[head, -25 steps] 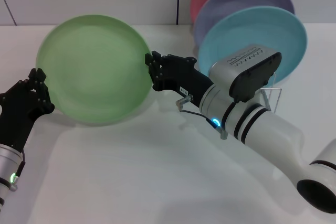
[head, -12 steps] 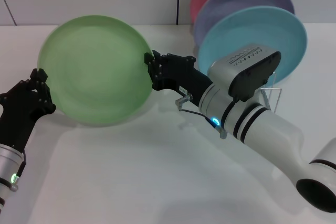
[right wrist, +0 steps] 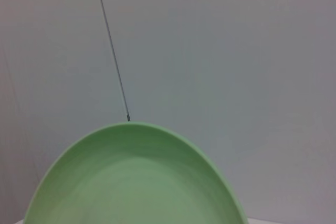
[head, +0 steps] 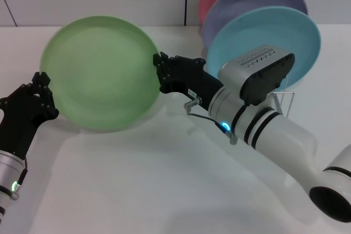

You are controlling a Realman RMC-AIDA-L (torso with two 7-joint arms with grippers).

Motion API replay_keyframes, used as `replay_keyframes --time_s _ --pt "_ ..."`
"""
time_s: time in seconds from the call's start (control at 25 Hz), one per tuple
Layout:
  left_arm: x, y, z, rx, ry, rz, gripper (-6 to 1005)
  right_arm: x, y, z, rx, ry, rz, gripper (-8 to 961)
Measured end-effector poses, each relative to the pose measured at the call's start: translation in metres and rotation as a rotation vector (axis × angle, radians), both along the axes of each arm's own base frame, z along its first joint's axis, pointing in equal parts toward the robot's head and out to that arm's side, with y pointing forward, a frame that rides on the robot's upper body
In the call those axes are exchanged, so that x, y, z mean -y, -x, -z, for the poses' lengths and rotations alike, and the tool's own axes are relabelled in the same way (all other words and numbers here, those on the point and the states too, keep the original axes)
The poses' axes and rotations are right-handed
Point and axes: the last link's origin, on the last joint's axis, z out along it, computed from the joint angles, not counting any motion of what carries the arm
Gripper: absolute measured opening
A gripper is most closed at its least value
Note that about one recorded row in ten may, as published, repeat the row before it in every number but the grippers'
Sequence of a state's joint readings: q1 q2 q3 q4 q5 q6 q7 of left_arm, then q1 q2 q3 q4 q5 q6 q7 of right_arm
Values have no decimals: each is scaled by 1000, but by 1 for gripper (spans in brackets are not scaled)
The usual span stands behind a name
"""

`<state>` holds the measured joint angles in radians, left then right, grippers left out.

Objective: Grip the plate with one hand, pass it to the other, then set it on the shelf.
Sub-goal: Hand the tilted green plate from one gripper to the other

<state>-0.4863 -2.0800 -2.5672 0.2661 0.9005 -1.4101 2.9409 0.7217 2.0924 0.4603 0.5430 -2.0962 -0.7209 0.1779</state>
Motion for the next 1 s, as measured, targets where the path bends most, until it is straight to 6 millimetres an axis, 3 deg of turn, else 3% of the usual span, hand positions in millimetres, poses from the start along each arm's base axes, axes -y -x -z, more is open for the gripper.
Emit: replay_keyframes --time_s 1.0 --pt "10 1 3 -3 20 24 31 -1 -2 -2 2 -8 1 24"
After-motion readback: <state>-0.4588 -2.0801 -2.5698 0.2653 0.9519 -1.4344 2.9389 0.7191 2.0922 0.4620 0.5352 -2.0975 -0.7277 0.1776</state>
